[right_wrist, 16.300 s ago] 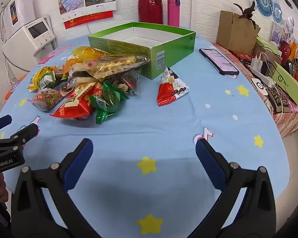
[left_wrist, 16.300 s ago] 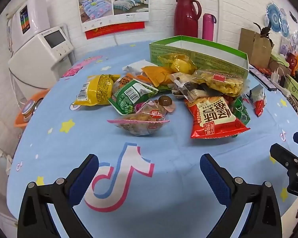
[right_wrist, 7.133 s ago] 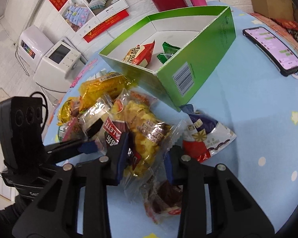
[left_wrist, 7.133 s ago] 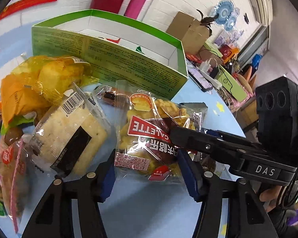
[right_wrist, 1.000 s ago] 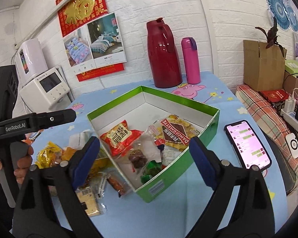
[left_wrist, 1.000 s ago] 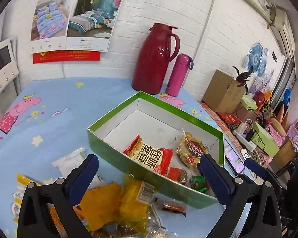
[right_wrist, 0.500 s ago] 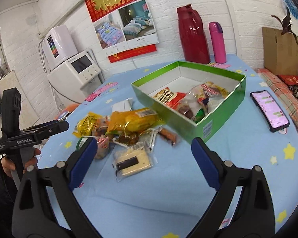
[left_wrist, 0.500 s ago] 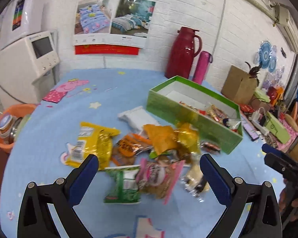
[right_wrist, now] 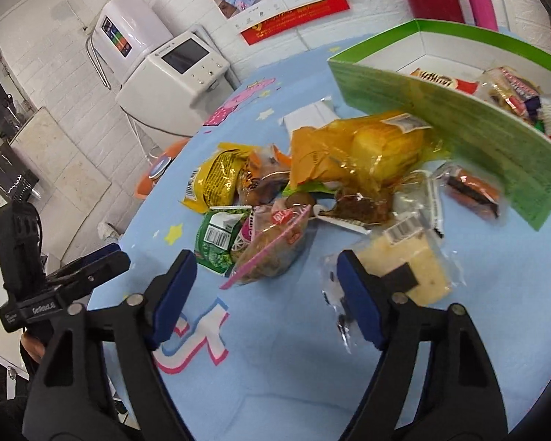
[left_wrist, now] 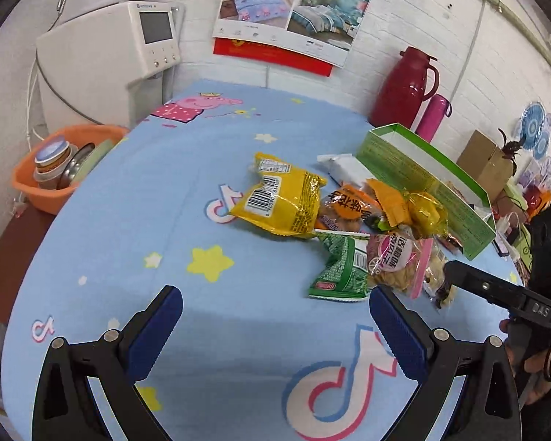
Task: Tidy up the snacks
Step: 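Grasp a green snack packet with left tool while right tool grasps a pink-striped bag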
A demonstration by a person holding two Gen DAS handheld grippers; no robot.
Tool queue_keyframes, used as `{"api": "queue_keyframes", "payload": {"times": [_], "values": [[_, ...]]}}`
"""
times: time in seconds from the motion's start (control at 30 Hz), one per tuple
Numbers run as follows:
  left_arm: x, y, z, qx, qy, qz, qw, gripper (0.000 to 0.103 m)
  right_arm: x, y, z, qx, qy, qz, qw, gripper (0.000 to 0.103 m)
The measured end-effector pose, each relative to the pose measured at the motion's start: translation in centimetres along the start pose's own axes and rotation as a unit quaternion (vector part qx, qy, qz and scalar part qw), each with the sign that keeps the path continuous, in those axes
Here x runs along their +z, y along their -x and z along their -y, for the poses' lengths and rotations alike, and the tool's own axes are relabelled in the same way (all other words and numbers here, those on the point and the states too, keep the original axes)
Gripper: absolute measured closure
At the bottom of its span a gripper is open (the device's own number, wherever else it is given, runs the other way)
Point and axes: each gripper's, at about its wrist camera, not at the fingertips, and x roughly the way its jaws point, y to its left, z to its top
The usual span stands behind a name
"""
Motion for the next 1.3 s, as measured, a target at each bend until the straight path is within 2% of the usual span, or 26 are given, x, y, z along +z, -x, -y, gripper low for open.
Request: {"api": "queue_keyframes", "payload": {"times": [0.03, 0.13, 0.23, 0.27, 0.4, 0.47, 0.6, 0.7, 0.77, 0.8, 0.93, 1.07, 1.3], "values": [[-0.1, 0.0, -0.1, -0.001, -0.002, -0.002, 1.0000, 0.000, 0.2, -0.9, -0.1, -0.001, -0.003, -0.006, 1.000, 0.036], [0.1, -0.5, -0.1, -0.011, -0.011, -0.007, 0.9999, 0.000, 0.5, -3.1, -0.3, -0.005, -0.009, -0.018, 1.000, 0.040], [0.7, -1.6, 0.6, -0.030, -0.025, -0.016, 0.9991, 0.000, 0.2, -3.9, -0.1, -0.033, 0.004, -0.026, 0.999, 0.064], [1.0, -2.0, 1.0, -0.039, -0.030, -0.018, 0.9986, 0.000, 0.2, -3.7, 0.1, -0.027, 0.001, -0.026, 0.999, 0.066], [1.6, -4.2, 3.4, -0.063, -0.068, -0.032, 0.9952, 0.003, -0.3, -2.2, 0.4, -0.056, 0.010, -0.018, 0.998, 0.068], [1.6, -5.5, 4.7, -0.061, -0.093, -0.043, 0.9929, 0.010, -0.7, -1.5, 0.7, -0.060, 0.007, -0.015, 0.998, 0.068], [1.4, -7.6, 6.4, -0.081, -0.112, -0.074, 0.9876, 0.020, -1.3, -0.4, 1.5, -0.064, -0.001, -0.011, 0.998, 0.068], [1.3, -8.6, 7.1, -0.072, -0.128, -0.086, 0.9855, 0.032, -1.5, -0.1, 1.8, -0.061, -0.004, -0.008, 0.998, 0.068], [1.2, -9.4, 7.1, -0.059, -0.134, -0.099, 0.9843, 0.056, -1.5, -0.2, 2.0, -0.057, -0.008, -0.006, 0.998, 0.068], [1.1, -9.3, 7.2, -0.050, -0.141, -0.088, 0.9848, 0.060, -1.6, -0.2, 2.0, -0.056, -0.008, -0.005, 0.998, 0.068], [0.8, -8.7, 7.1, -0.061, -0.129, -0.102, 0.9846, 0.065, -1.8, 0.3, 1.9, -0.054, -0.008, -0.005, 0.998, 0.069], [0.7, -6.9, 7.7, -0.067, -0.131, -0.094, 0.9846, 0.066, -2.2, 1.3, 1.4, -0.045, -0.006, 0.002, 0.999, 0.070], [2.8, -2.4, 10.8, -0.090, -0.154, -0.042, 0.9831, 0.066, -1.6, 5.9, 0.7, -0.039, 0.007, 0.058, 0.998, 0.070]]}}
